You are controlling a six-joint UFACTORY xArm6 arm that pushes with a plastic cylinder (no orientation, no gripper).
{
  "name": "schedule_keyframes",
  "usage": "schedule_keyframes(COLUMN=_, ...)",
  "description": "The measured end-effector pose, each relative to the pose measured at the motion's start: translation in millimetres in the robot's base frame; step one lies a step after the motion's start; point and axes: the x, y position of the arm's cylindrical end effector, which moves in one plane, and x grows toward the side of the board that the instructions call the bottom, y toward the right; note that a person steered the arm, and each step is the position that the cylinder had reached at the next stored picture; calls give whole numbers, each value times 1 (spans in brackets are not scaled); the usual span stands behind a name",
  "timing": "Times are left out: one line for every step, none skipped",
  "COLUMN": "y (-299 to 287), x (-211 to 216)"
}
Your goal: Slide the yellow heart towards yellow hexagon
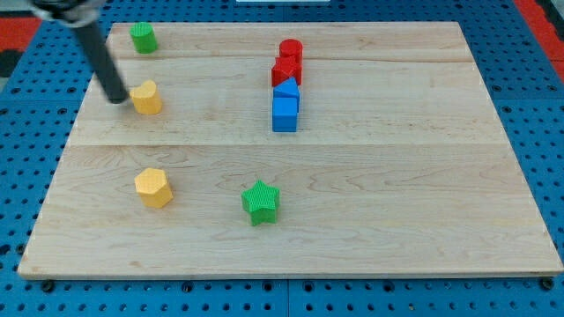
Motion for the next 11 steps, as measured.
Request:
schedule_keyframes(y=78, x=3)
schedule_keyframes(y=82, x=-51)
schedule_keyframes(y=141, x=-15)
schedule_keyframes(y=138, x=65)
schedule_keyframes(y=143, x=72)
schedule_keyframes(y=161, x=20)
schedule_keyframes(y=122, x=-14)
schedule_keyframes(y=122, x=32)
schedule_keyframes(y=123, x=69)
schedule_keyframes(y=107, x=66)
schedule_keyframes(y=70, x=66)
